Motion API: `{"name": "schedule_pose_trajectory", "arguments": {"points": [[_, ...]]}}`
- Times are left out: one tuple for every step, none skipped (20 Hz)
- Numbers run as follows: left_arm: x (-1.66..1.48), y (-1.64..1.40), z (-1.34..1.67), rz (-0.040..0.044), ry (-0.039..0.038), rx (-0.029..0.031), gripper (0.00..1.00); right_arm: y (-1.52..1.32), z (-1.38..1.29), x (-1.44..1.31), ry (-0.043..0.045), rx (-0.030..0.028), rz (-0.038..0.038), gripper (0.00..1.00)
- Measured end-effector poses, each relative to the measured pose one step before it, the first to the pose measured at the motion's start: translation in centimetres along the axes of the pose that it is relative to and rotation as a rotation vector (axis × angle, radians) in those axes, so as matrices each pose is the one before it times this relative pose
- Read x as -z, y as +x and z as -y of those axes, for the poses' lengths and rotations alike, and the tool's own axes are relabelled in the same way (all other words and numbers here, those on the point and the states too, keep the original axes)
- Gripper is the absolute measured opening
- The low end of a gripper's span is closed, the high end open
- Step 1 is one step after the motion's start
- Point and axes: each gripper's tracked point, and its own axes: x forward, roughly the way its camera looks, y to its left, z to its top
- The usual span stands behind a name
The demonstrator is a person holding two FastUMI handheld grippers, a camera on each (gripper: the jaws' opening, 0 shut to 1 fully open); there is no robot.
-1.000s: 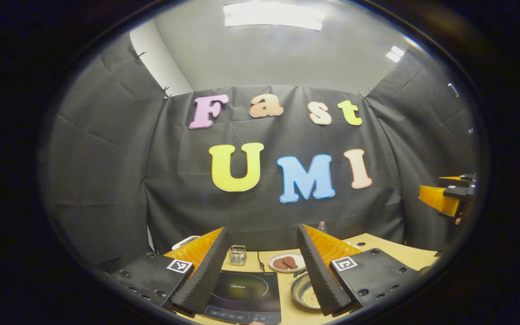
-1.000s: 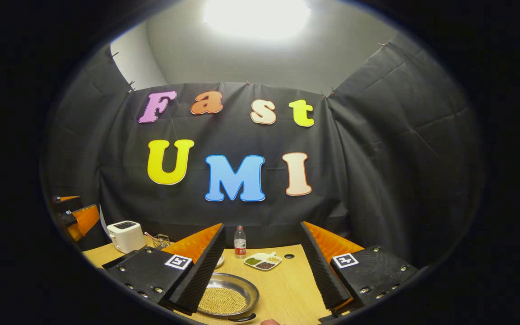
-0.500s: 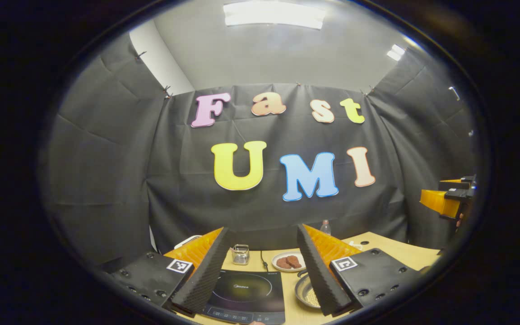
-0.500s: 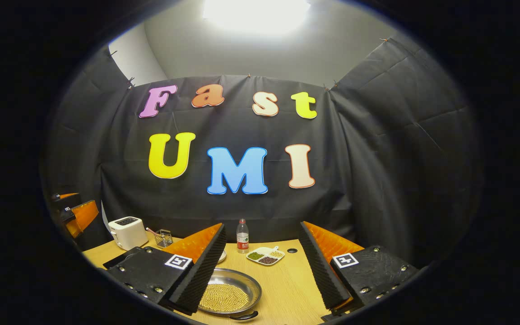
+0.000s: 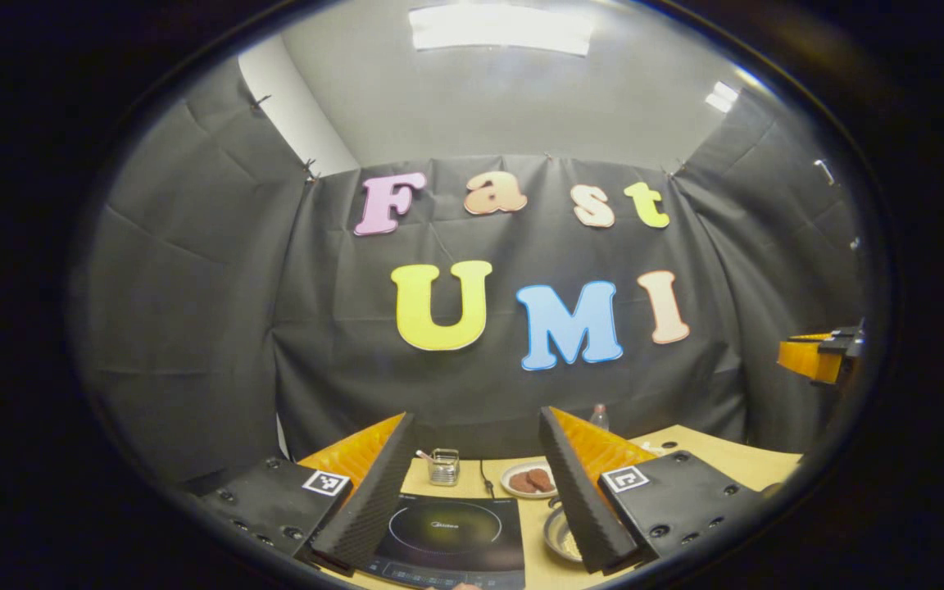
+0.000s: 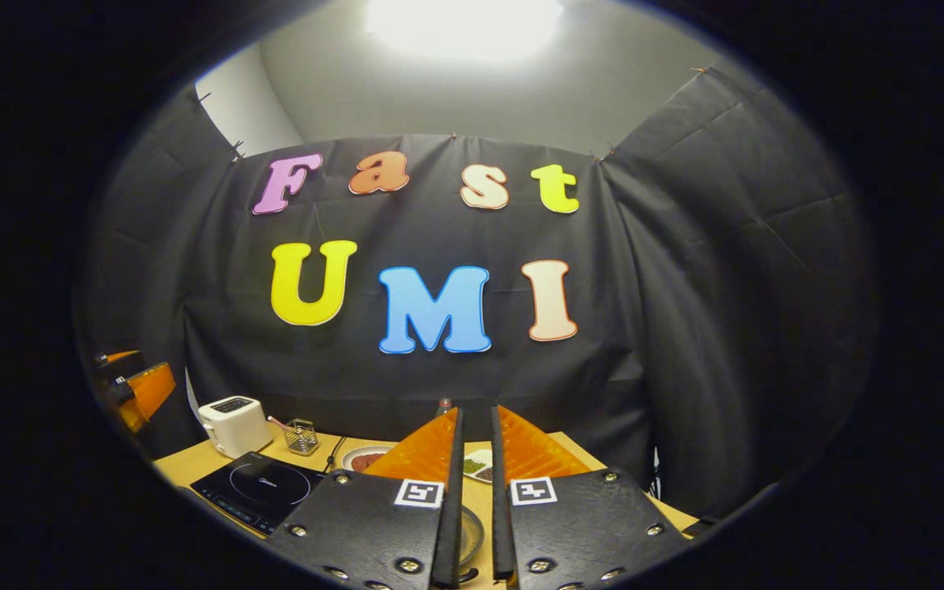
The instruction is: First push the handle of the pot to place it horizontally, then grasp the pot with both hands and set it on the induction cooktop.
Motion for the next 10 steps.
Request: {"name": "schedule_pose_trajectory", "arguments": {"points": [[0.137,0.030,-0.187,0.00003,-0.00042,-0.00126,0.93,0.053,0.830,0.000,-0.00223,0.03320,0.00901,0.16],[-0.055,0.067,-0.289,0.00118,0.00213,-0.00315,0.93,-0.125,-1.472,-0.204,-0.00024,-0.04504,-0.00452,0.01],[-0.068,-0.040,-0.464,0.00209,0.00151,-0.00527,0.93,0.107,-0.946,0.457,0.00102,-0.03403,-0.01292,0.04],[-0.072,0.106,-0.363,0.00215,-0.00138,-0.00151,0.93,0.040,-0.836,0.507,-0.01041,-0.02945,-0.01528,0.01],[-0.032,-0.075,-0.234,0.00279,0.00010,-0.00053,0.93,0.047,-0.793,0.523,-0.01846,-0.02182,-0.01567,0.01],[-0.084,-0.035,-0.450,0.00468,0.00245,-0.00349,0.93,0.049,-0.830,0.316,-0.01352,-0.02388,-0.01348,0.01],[-0.100,-0.083,-0.590,0.00394,0.00211,-0.00312,0.96,0.098,-0.988,0.390,-0.00698,-0.02267,-0.01267,0.01],[-0.068,-0.025,-0.534,0.00153,0.00023,-0.00337,0.93,0.038,-0.974,0.535,-0.00539,-0.01991,-0.01669,0.01],[0.180,-0.115,-0.603,0.00044,-0.00130,-0.00236,0.93,0.045,-0.903,0.446,-0.00175,-0.01983,-0.01405,0.01],[0.200,-0.136,-0.631,0.00095,-0.00153,-0.00468,0.93,0.106,-0.987,0.602,0.00053,-0.02204,-0.01691,0.02]]}}
